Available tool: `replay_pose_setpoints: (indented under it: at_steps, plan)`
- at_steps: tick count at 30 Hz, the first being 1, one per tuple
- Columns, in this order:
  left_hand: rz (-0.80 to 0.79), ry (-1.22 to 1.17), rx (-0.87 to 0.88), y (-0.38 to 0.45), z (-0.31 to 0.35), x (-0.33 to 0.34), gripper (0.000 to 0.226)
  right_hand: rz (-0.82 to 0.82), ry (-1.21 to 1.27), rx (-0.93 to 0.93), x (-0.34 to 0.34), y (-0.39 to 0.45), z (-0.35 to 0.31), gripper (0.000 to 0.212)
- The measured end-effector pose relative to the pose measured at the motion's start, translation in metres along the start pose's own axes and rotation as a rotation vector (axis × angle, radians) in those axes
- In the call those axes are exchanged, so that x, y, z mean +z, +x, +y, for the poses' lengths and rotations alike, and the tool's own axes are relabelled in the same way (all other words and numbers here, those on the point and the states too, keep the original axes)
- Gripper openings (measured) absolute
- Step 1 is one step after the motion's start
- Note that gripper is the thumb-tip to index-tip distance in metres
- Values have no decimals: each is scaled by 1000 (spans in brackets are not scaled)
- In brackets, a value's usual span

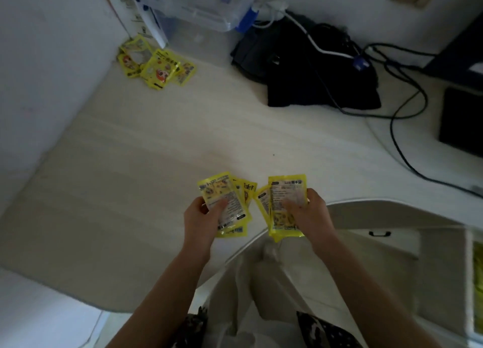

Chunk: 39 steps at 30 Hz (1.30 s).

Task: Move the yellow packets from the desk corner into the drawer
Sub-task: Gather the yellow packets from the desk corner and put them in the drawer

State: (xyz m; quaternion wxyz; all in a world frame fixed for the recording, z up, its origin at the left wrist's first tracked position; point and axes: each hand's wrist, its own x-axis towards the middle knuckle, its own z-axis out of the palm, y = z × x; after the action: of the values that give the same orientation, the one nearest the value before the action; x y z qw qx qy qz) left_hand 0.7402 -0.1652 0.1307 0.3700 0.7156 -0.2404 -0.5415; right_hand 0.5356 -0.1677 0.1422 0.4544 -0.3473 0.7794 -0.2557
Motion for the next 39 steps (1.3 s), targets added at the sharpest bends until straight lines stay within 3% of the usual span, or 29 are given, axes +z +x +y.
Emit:
replay_pose_setpoints:
  at_steps: [19,30,39]
  plan:
    - [-523,318,97,-155,-84,150,12,393,425,227,-163,-132,196,15]
    - [-611,411,45,-293,-188,252,12,516,503,289,-280,-211,341,18]
    - [-660,477,62,-337,-211,331,17,556,531,305,-356,-212,394,18]
